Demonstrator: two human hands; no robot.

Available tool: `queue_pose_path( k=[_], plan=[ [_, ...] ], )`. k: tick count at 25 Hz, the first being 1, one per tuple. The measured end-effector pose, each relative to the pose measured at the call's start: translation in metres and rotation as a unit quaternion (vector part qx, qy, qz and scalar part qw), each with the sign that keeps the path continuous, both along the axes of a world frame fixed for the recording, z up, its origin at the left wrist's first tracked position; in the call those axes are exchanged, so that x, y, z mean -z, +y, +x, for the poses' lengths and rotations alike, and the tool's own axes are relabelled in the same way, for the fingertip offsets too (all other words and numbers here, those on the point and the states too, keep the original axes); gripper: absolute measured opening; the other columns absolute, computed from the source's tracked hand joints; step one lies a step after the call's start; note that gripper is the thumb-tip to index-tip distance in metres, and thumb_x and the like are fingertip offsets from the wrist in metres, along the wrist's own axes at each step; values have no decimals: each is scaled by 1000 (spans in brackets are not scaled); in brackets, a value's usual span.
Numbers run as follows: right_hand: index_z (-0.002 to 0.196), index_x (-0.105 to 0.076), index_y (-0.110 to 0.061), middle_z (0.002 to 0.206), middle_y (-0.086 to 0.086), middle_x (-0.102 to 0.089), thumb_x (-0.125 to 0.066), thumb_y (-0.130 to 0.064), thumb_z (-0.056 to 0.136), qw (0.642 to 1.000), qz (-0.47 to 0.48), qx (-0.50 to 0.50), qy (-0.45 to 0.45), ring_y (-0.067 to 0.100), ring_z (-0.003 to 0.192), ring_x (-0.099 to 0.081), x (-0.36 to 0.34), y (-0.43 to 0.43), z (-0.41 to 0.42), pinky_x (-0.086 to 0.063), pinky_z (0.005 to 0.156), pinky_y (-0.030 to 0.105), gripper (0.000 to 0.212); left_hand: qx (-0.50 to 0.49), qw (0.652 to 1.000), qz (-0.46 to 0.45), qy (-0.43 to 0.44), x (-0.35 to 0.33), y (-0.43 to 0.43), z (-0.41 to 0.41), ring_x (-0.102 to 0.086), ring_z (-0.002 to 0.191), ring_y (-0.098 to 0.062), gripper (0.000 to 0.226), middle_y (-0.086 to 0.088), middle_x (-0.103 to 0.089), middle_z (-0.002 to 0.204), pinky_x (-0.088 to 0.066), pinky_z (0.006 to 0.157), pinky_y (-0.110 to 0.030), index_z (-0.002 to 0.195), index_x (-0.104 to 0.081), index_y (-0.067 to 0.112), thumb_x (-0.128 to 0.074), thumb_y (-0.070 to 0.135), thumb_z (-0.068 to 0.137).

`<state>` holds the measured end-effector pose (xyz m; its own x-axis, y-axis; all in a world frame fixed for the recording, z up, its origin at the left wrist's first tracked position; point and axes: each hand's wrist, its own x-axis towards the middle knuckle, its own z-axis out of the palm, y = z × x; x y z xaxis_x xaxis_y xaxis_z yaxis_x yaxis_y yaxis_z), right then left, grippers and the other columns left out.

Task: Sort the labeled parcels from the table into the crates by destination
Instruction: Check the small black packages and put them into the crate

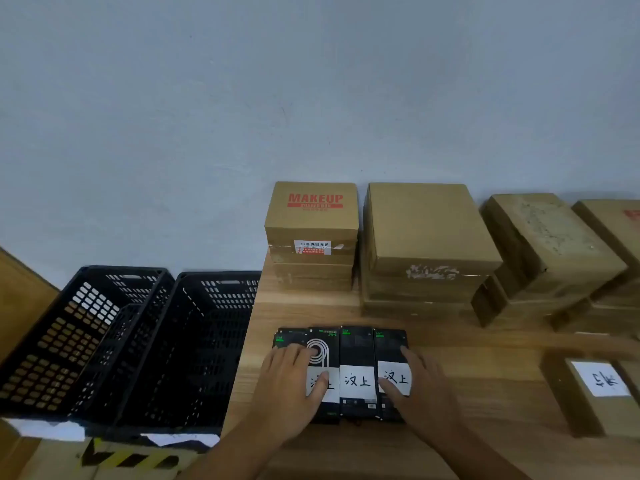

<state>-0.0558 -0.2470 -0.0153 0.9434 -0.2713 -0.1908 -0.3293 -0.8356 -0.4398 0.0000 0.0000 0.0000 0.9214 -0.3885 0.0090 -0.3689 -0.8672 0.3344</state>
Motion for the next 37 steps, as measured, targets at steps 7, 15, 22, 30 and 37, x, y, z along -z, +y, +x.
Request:
queue_pose_path(
  k=[7, 15, 22, 30, 37],
  plan=[
    [153, -30, -16, 146, 14, -43, -73, -56, 84, 986, 96, 126, 46, 31, 130, -47, 56, -13, 17, -45, 100, 42, 91, 3, 1000, -7, 11, 39, 5, 1, -42, 124, -7, 51, 14, -50, 130, -30, 112, -29, 137, -51, 30, -36, 58, 97],
    [131, -57, -6, 125, 15, -64, -86, -43, 76, 973, 136, 168, 79, 31, 111, -62, 94, -24, 20, -55, 91, 45, 72, 11, 999, -29, 35, 58, 9, 1, -47, 116, -9, 49, 13, -52, 124, -38, 104, -30, 132, -56, 28, -39, 56, 96],
    [125, -62, -2, 121, 17, -69, -91, -36, 72, 951, 190, 234, 67, 29, 102, -67, 94, -31, 14, -54, 76, 35, 69, 39, 998, -38, 25, 47, -1, -3, -46, 119, -8, 45, 12, -51, 126, -36, 102, -24, 133, -54, 27, -44, 52, 97],
    [123, -64, -7, 116, 12, -71, -83, -29, 83, 916, 269, 295, 31, 23, 95, -68, 75, -37, -6, -59, 82, 43, 49, 43, 995, -57, 70, 22, -16, -9, -45, 124, -9, 45, 9, -52, 131, -34, 103, -22, 138, -53, 22, -50, 45, 99],
    [103, -58, -34, 89, -19, -65, -80, -30, 85, 942, 286, 176, -31, -9, 77, -67, 27, 1, -19, -54, 58, 12, 28, 14, 950, -142, 278, 17, -58, -14, -46, 130, -6, 54, 10, -47, 146, -43, 108, -35, 149, -43, 27, -47, 52, 101]
  ],
)
